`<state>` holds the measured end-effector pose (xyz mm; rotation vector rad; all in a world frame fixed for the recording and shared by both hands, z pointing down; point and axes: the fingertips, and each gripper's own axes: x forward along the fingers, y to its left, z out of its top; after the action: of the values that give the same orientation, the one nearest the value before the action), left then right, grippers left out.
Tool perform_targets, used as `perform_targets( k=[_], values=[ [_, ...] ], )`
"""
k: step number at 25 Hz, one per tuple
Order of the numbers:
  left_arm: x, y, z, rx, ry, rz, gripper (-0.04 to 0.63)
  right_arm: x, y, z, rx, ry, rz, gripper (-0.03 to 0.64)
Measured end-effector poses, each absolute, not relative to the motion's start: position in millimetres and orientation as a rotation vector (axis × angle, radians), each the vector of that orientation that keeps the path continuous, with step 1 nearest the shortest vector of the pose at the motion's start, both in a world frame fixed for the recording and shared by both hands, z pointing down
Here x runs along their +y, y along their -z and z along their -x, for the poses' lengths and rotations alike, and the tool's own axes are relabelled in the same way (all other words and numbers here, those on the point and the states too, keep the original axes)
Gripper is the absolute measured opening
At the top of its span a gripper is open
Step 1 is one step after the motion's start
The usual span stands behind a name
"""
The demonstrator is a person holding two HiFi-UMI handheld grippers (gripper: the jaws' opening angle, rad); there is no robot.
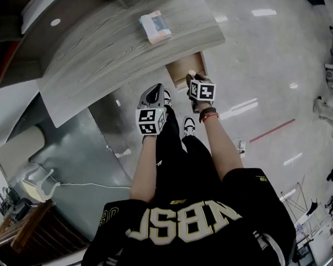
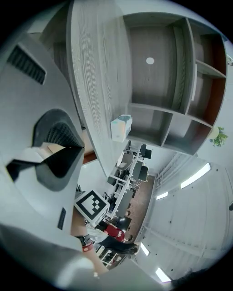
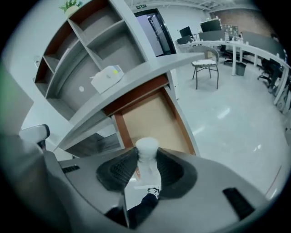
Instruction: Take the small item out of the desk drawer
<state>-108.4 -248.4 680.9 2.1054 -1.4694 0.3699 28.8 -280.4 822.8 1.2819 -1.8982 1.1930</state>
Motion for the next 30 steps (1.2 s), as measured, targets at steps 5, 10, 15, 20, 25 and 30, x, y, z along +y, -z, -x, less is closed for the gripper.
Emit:
perform_targets(
  k=[5, 10, 15, 20, 25, 30],
  values=[
    [-234.1, -660.2, 108.5, -1.516, -0.347, -2.114, 0.014, -266.8, -784.3, -25.9, -1.994, -1.094, -1.225, 0.132],
    [-214.6, -642.0, 107.5, -1.556, -0.35, -2.106, 0.014, -249.9, -758.1, -33.7, -2.044, -1.036, -1.228, 0.137],
    [-206.7, -619.8, 111.8, -1.607, -0.308, -2.098, 0.012, -242.0, -721.4, -37.9, -2.104, -1.014, -1.233, 0.138],
    [-202.9, -596.2, 114.1, -1.654, -0.267, -2.128, 0.014, -234.7, -690.3, -36.8, -2.16, -0.944, -1.197, 0.137],
    [-197.0, -572.2, 115.6, -1.683, -0.253, -2.157, 0.012, -224.7, -659.8, -39.7, -2.212, -0.899, -1.217, 0.137],
    [-200.8, -544.7, 118.1, -1.731, -0.23, -2.189, 0.012, -227.6, -622.5, -45.7, -2.274, -0.818, -1.252, 0.137]
  ],
)
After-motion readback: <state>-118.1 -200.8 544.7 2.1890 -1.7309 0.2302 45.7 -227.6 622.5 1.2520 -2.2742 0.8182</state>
